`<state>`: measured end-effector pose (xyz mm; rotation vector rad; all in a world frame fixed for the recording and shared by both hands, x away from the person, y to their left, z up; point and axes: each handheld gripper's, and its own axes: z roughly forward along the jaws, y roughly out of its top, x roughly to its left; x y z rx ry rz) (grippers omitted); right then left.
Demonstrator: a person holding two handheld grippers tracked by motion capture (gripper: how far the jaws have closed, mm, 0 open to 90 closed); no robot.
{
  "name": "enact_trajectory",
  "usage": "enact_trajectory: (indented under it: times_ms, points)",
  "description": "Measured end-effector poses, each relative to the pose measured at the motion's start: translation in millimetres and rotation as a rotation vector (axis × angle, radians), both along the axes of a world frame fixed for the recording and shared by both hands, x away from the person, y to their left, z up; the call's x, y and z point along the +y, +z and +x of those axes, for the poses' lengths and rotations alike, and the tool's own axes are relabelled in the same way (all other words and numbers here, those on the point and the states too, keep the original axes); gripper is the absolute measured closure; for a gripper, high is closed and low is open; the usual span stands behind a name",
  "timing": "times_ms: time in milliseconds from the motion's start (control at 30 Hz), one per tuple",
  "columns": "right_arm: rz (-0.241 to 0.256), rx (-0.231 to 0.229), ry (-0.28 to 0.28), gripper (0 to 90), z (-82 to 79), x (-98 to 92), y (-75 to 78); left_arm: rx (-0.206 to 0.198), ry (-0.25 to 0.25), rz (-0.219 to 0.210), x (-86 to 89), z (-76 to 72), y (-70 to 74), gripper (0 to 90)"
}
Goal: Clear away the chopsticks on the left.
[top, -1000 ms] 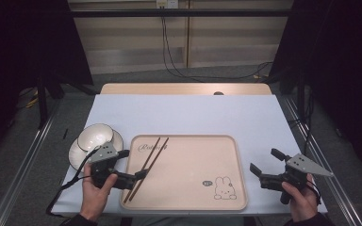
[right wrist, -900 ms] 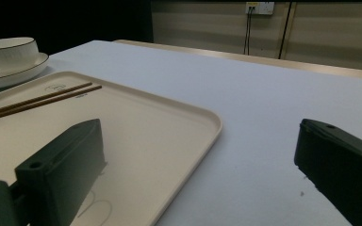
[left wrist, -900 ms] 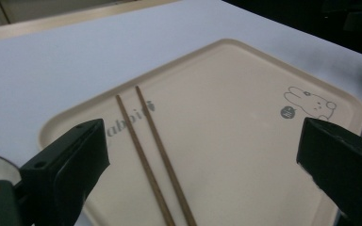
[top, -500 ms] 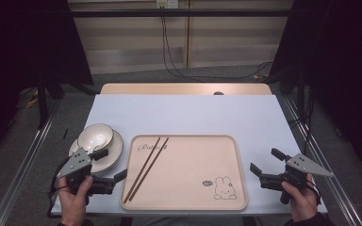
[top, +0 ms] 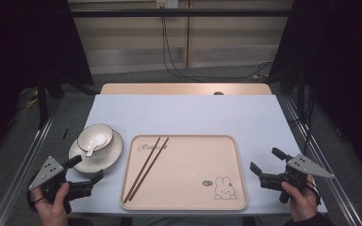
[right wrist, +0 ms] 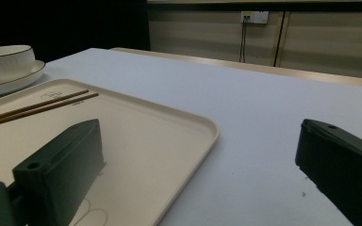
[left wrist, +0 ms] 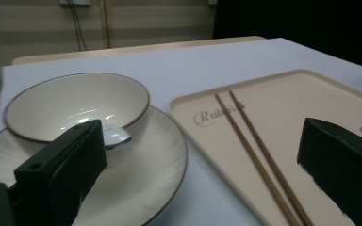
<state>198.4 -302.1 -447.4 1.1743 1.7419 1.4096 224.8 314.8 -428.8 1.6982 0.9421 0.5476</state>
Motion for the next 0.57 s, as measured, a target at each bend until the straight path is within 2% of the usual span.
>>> enact_trajectory:
  times_ms: [33, 100, 200, 300, 367, 400, 433, 567]
  points:
    - [0.001, -0.003, 0.0, 1.0, 0.0, -0.1, -0.1, 0.0, 0.008, -0.021, 2.3, -1.5, -1.7, 1.7]
    - [0.001, -0.004, -0.003, 0.9, -0.4, -0.5, 0.0, -0.001, 0.031, -0.025, 7.3, -3.8, -4.4, 1.7]
    - [0.0, -0.006, -0.005, 0.7, -0.7, 0.0, 0.1, -0.021, 0.053, -0.101, 16.9, -5.9, -5.1, 1.7]
    - [-0.002, -0.01, -0.008, 0.4, -0.4, -0.3, 0.0, -0.024, 0.092, -0.112, 24.5, -6.1, -6.8, 1.7]
    - [0.0, -0.009, -0.009, 0.3, -0.5, -0.5, 0.2, -0.018, 0.088, -0.119, 25.9, -5.7, -7.5, 1.7]
    - [0.001, -0.012, -0.012, 0.2, -0.5, -0.2, 0.1, -0.019, 0.093, -0.107, 27.0, -5.2, -7.6, 1.7]
    - [0.002, -0.011, -0.012, 0.2, -0.7, -0.3, 0.2, -0.012, 0.083, -0.117, 27.7, -4.5, -8.0, 1.7]
    - [-0.016, -0.03, -0.002, 0.2, -0.1, -0.6, -0.3, -0.002, 0.098, -0.14, 29.4, -4.2, -9.9, 1.7]
